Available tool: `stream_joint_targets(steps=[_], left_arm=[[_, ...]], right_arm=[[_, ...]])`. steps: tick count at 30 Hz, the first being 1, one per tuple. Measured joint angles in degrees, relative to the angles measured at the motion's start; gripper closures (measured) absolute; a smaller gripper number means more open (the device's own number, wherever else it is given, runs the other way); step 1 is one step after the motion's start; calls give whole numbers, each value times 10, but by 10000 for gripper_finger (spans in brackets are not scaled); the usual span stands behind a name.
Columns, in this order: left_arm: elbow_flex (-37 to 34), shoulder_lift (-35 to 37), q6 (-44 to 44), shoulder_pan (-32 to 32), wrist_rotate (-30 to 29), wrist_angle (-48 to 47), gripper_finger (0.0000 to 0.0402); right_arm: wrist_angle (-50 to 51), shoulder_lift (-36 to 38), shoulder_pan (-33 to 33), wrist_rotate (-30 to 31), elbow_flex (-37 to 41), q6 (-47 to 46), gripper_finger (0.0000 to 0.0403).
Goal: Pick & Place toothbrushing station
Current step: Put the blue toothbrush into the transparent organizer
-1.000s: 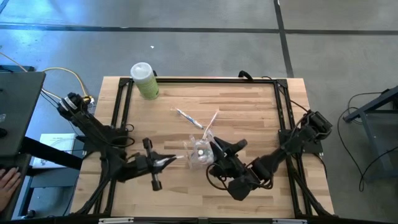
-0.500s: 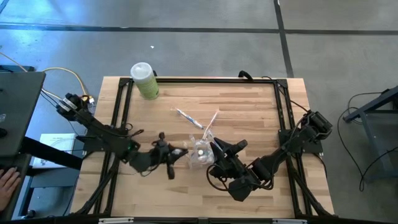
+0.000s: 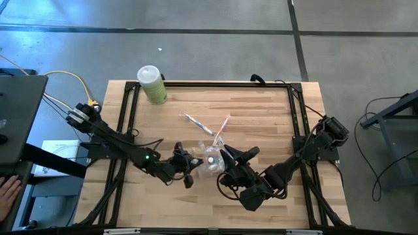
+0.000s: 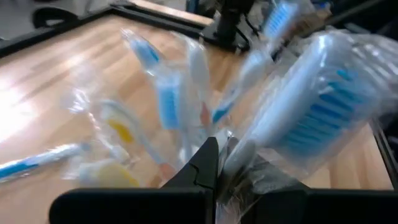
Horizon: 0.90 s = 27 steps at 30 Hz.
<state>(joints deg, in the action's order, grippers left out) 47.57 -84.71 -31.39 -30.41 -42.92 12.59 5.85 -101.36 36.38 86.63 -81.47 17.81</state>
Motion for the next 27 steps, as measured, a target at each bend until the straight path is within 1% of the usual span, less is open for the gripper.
stream_joint_targets(steps=[4, 6, 11, 16, 20, 24, 27], left_arm=[[0, -16, 4, 0, 24, 5, 387], [0, -26, 0, 0, 26, 5, 385], [0, -52, -14, 12, 39, -8, 366], [-1, -60, -20, 27, 61, -14, 351], [-1, -58, -21, 24, 58, -16, 341], [-1, -57, -20, 12, 33, -20, 326], [-1, -57, -2, 3, 16, -21, 313]], right_arm=[[1, 0, 0, 0, 0, 0, 295], [1, 0, 0, 1, 0, 0, 295], [2, 0, 0, 3, 0, 0, 295], [3, 0, 0, 4, 0, 0, 295], [7, 0, 0, 4, 0, 0, 295], [8, 0, 0, 5, 0, 0, 295], [8, 0, 0, 5, 0, 0, 295]])
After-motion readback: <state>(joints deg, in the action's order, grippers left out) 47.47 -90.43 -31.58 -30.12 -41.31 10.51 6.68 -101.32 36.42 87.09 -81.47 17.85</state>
